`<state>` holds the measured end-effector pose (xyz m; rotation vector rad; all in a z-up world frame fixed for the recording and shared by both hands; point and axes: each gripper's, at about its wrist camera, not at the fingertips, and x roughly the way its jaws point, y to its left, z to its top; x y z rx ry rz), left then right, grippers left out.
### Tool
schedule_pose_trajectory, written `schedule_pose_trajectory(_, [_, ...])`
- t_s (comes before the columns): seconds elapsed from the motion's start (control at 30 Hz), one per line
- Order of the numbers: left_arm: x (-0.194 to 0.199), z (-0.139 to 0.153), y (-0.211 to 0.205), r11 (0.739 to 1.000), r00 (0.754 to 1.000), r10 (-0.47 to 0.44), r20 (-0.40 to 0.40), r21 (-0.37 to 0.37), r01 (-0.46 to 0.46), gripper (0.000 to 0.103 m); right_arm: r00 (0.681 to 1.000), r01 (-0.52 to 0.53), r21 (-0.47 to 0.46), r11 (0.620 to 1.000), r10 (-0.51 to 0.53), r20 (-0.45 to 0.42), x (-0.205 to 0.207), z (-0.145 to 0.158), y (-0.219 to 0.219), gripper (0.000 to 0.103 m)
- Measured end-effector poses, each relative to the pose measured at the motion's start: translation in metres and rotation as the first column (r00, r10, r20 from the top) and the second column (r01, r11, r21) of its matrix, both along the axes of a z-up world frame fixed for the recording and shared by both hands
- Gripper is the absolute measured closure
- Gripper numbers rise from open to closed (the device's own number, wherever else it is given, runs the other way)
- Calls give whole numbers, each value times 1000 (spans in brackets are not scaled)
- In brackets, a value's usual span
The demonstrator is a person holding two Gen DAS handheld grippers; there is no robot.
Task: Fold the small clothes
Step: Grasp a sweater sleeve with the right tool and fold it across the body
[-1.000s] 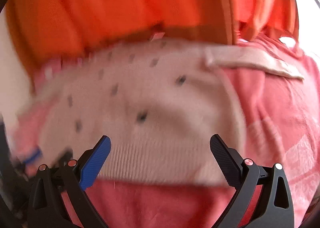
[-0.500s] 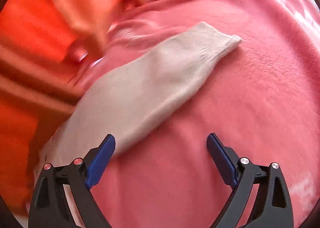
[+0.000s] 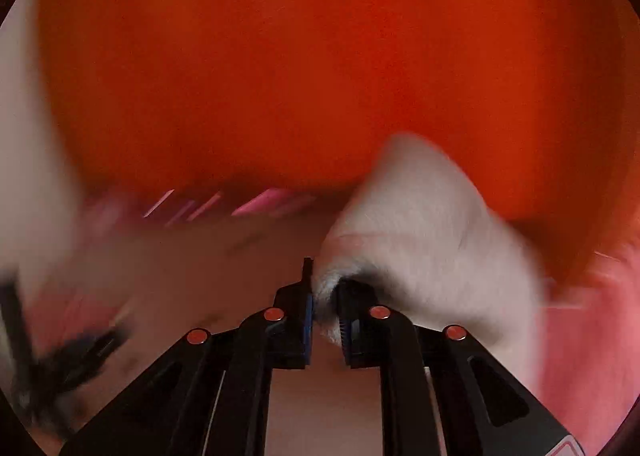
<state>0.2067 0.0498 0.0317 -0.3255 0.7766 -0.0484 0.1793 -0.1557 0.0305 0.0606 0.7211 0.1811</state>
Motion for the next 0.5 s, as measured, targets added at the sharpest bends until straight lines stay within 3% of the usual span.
schedule_pose_trajectory(0.07, [6,-7,12,1000,1000,12,-29,-5,-12,5,995,-63,-69,996,57,-82,0,-36,48,86])
schedule_pose_trajectory(0.13, [11,-15,23,1000,998,25,-57,-17,-26,5,993,-47,-94,994,36,-115,-6,-57,45,82])
schedule_pose_trajectory(0.2, [16,-20,31,999,996,35,-78,-34,-38,5,990,22,-36,999,-27,-139,-15,-54,12,75])
schedule_pose_trajectory(0.27, [21,-26,35,997,994,26,-110,-65,-34,5,985,106,40,994,-100,-144,-18,-48,-31,61])
schedule_pose_trajectory(0.33, [22,-27,36,995,992,31,-120,-87,-41,5,968,225,121,967,-208,-138,-34,-40,-70,56])
schedule_pose_trajectory(0.4, [22,-25,34,994,993,27,-114,-104,-39,5,961,249,209,946,-215,-171,-37,-40,-87,55])
schedule_pose_trajectory(0.5, [21,-22,29,995,994,11,-105,-100,-22,5,963,202,241,949,-147,-226,-13,-45,-75,48])
